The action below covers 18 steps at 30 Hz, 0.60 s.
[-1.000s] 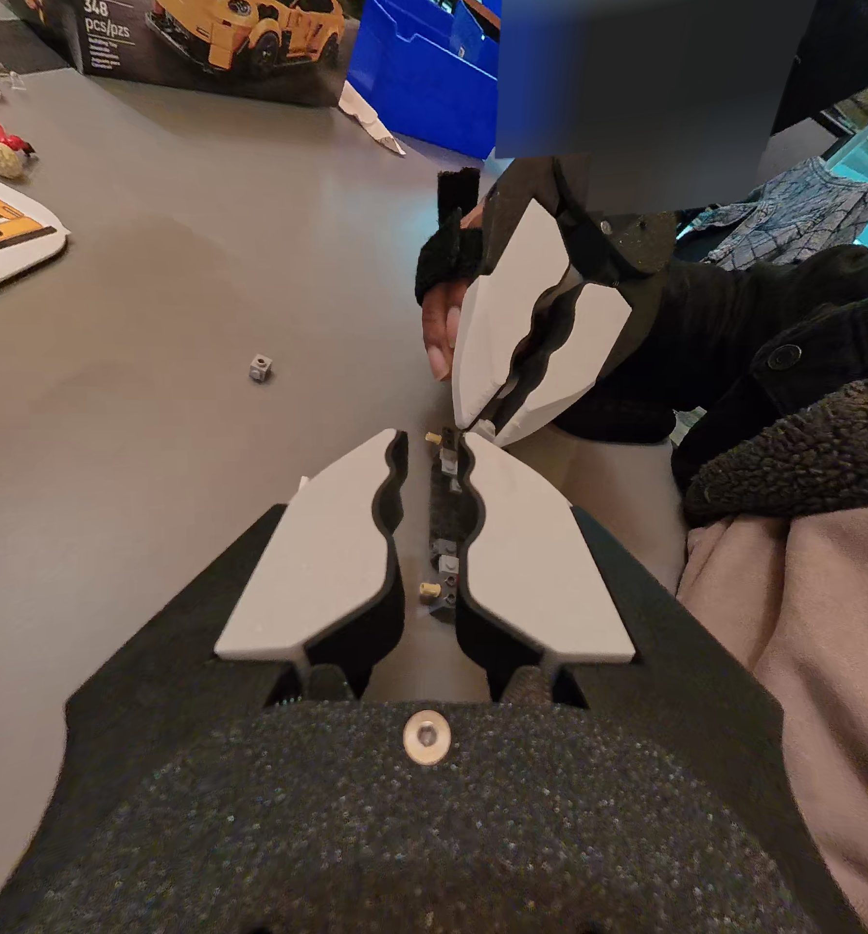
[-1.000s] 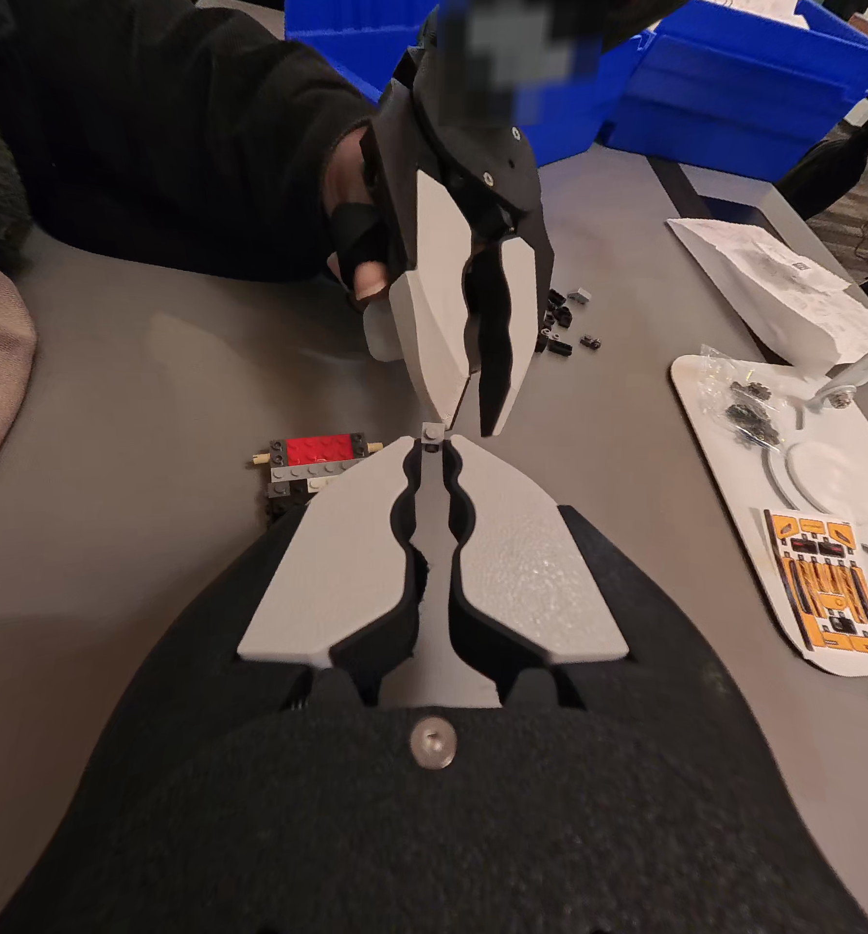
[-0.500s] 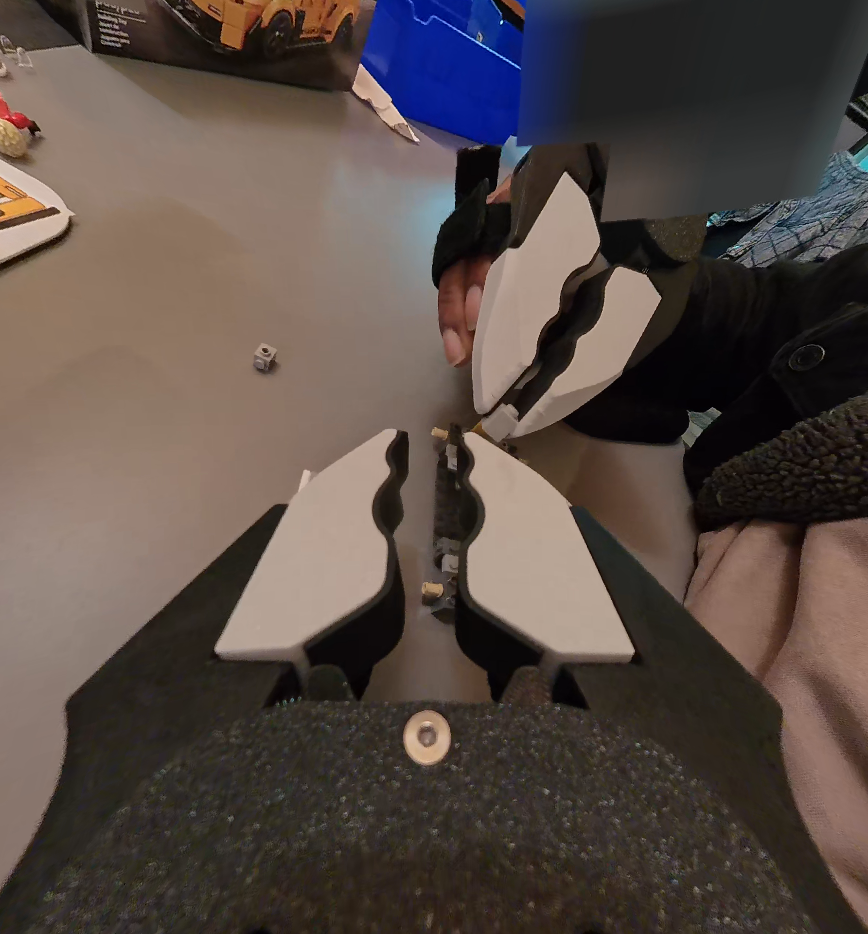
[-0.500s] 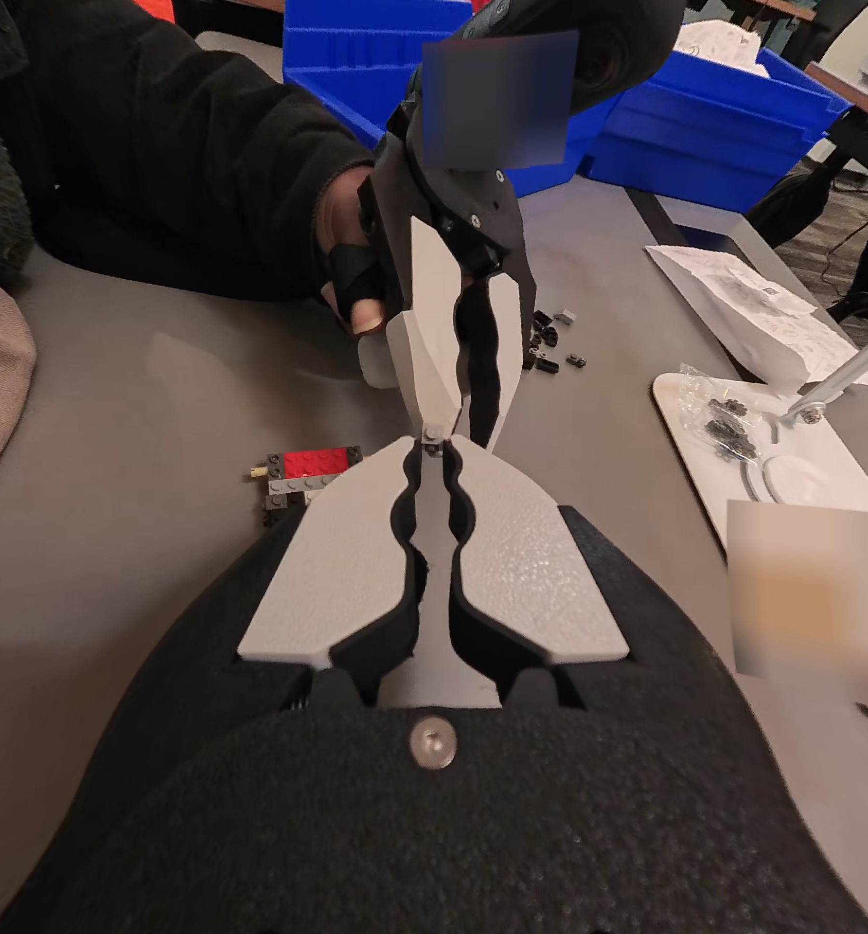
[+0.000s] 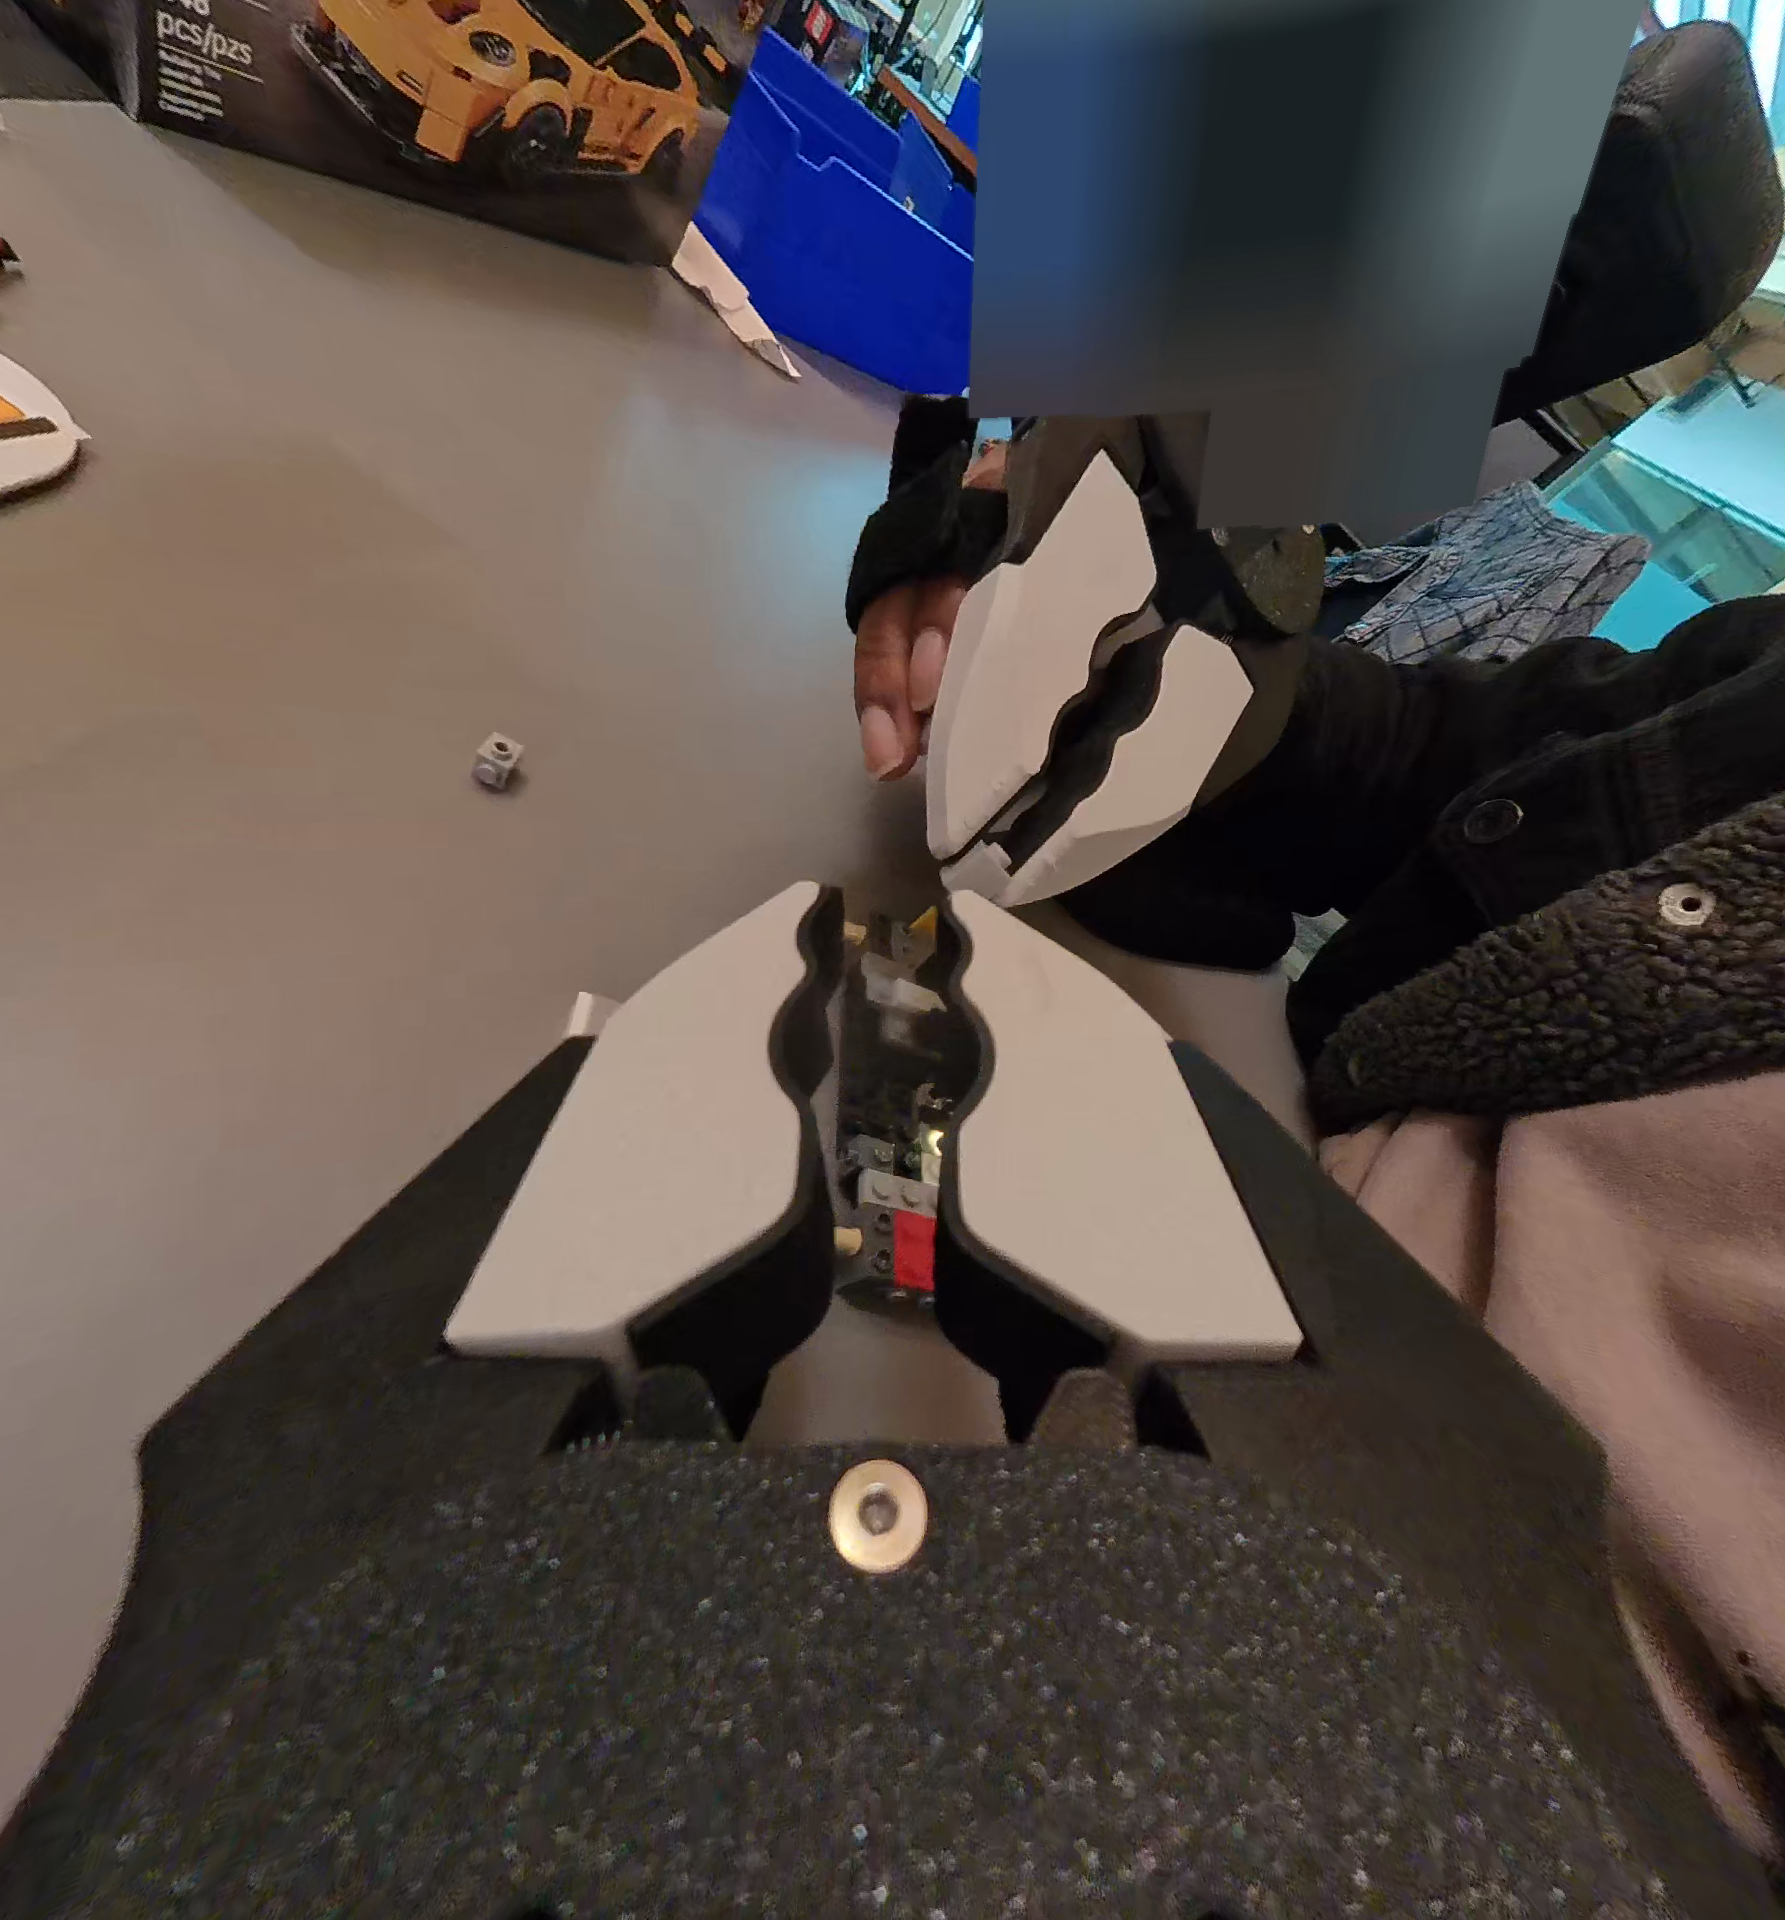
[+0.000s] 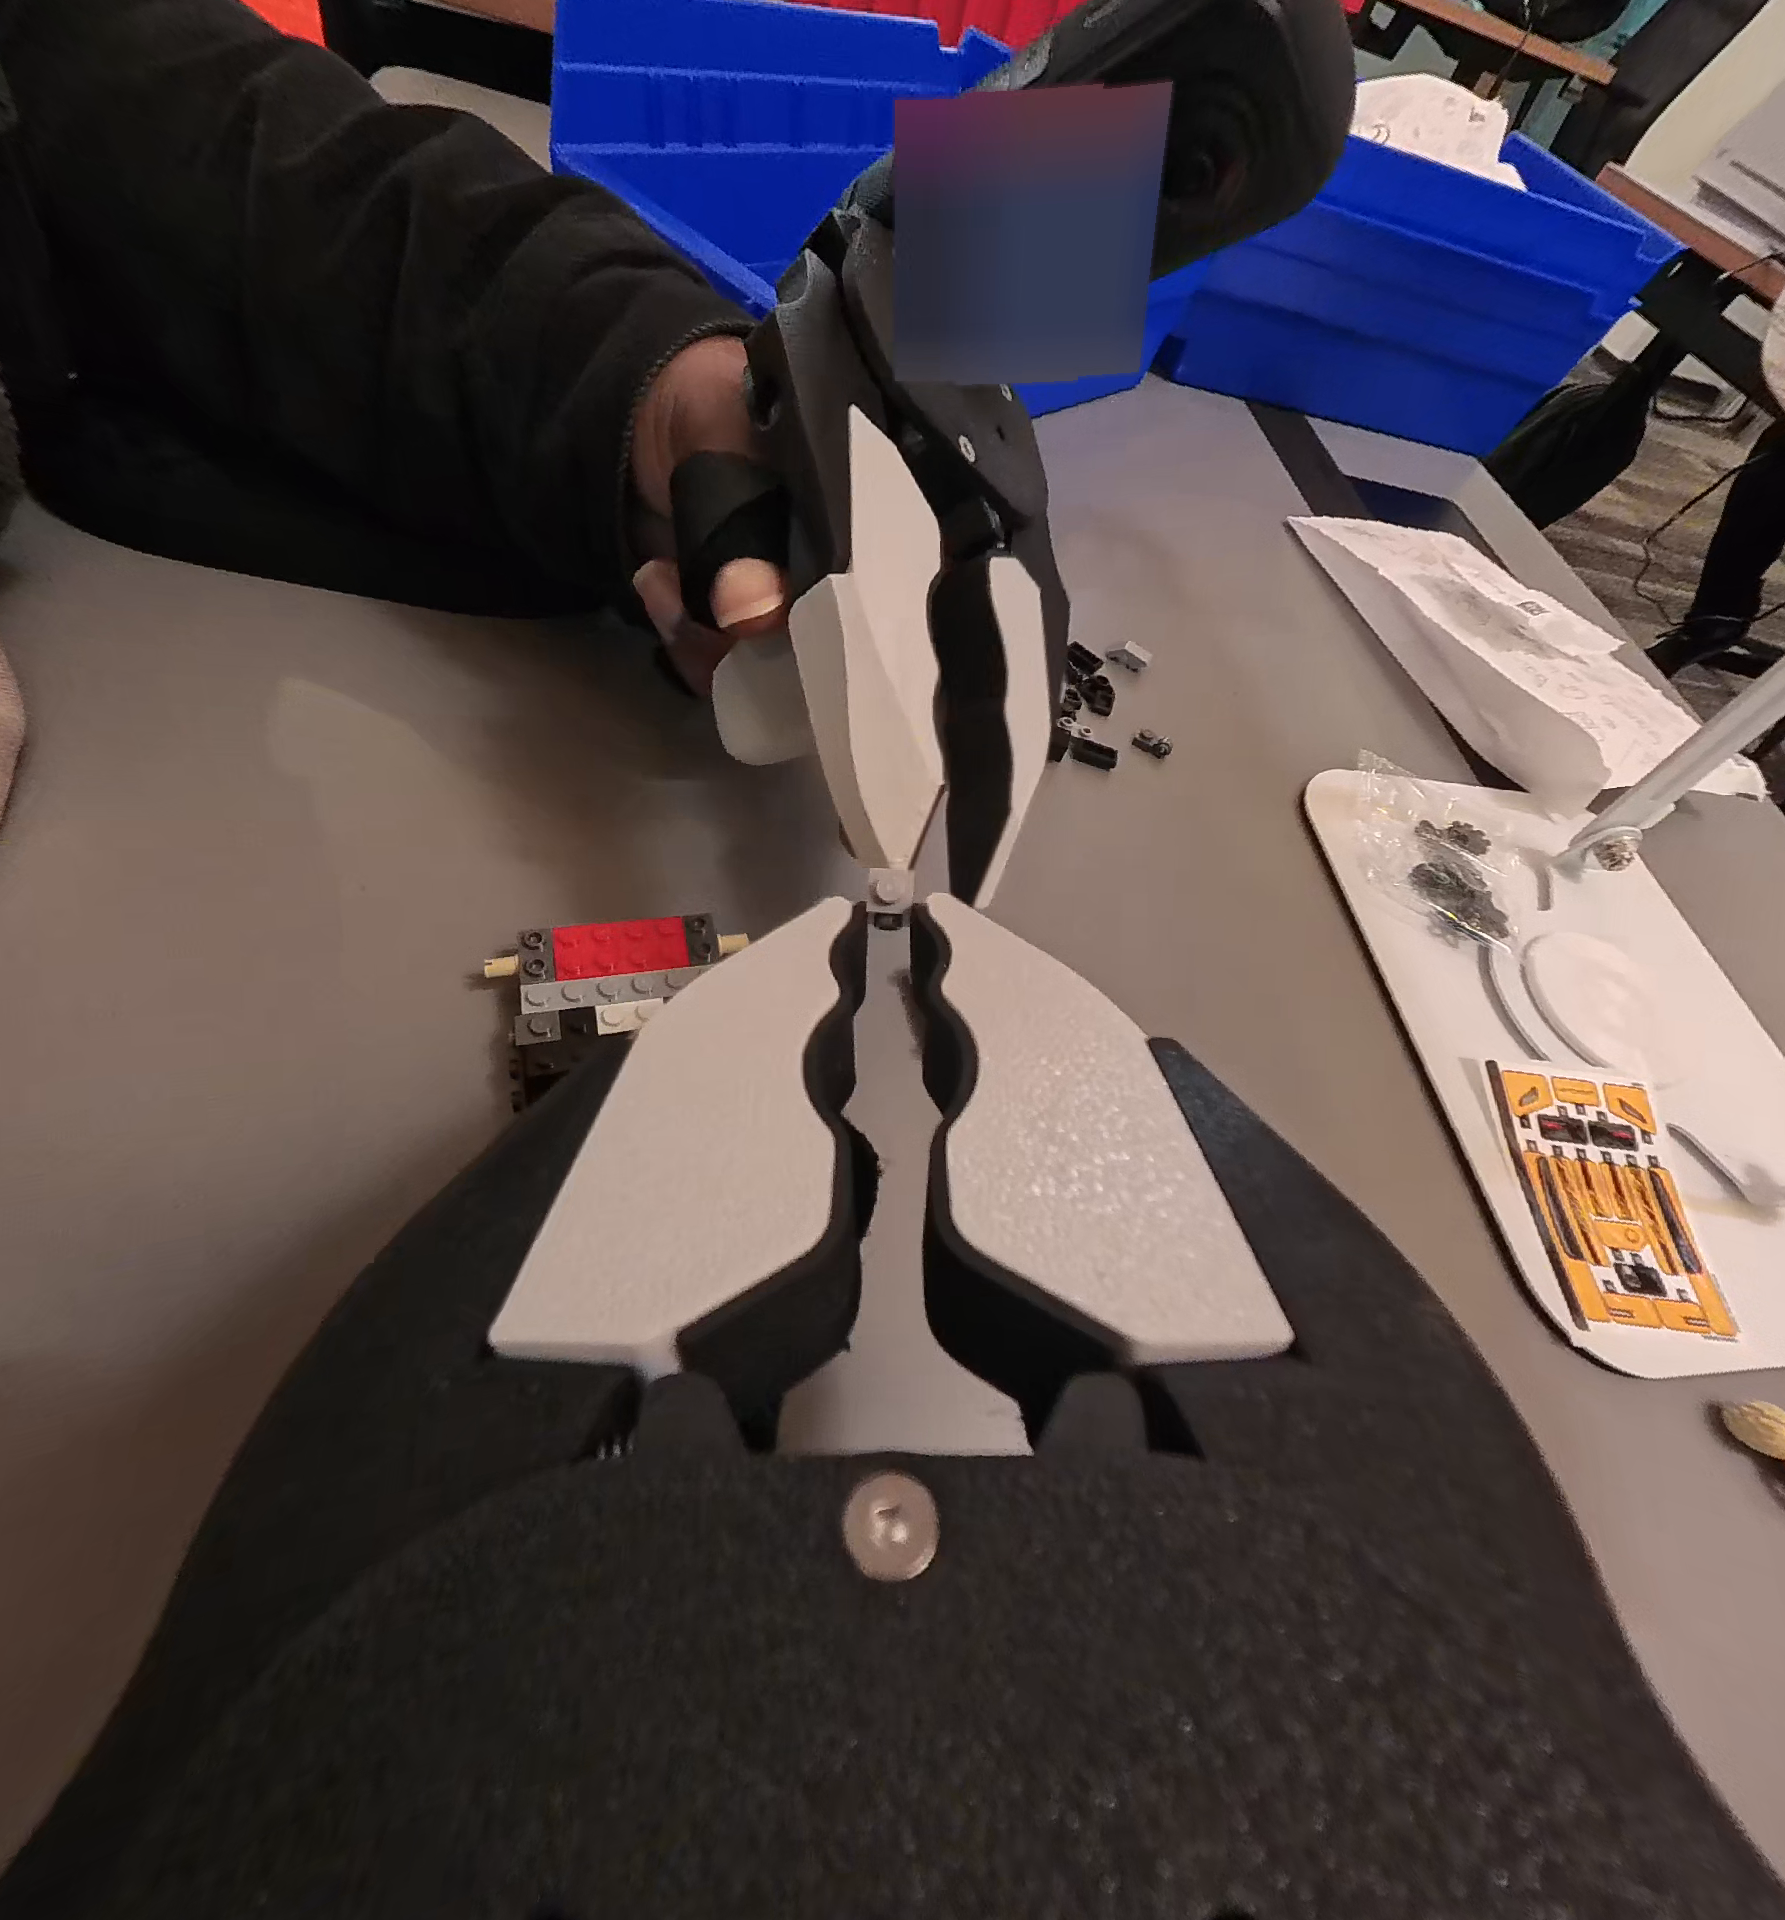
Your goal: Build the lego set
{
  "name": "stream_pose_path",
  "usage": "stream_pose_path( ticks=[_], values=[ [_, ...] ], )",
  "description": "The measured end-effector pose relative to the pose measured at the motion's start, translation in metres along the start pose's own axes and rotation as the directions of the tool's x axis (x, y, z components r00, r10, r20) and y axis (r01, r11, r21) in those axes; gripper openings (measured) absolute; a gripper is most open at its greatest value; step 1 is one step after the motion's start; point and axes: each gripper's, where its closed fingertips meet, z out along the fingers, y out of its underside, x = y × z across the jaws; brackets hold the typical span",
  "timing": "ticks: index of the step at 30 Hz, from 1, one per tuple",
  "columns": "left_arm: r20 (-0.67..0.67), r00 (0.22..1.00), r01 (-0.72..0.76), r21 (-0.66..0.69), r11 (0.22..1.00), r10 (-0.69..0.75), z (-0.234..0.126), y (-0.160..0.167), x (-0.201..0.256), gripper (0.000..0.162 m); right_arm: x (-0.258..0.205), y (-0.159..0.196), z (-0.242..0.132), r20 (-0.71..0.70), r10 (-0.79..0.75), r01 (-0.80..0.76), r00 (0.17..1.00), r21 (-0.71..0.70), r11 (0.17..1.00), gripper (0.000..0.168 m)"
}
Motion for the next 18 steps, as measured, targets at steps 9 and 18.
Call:
stream_pose_path(
  ticks=[9, 18],
  values=[
    [-0.129, 0.988, 0.077, -0.046, 0.996, -0.083, 0.006, 0.008, 0.016, 0.018, -0.002, 0.005, 0.002, -0.023, -0.099, 0.098, 0.995, -0.066, 0.993, 0.007],
    [-0.175, 0.968, 0.166, -0.092, 0.982, -0.180, 0.009, 0.017, 0.018, 0.013, -0.014, 0.012, 0.006, -0.023, -0.368, 0.355, 0.930, -0.217, 0.910, 0.007]
  ],
)
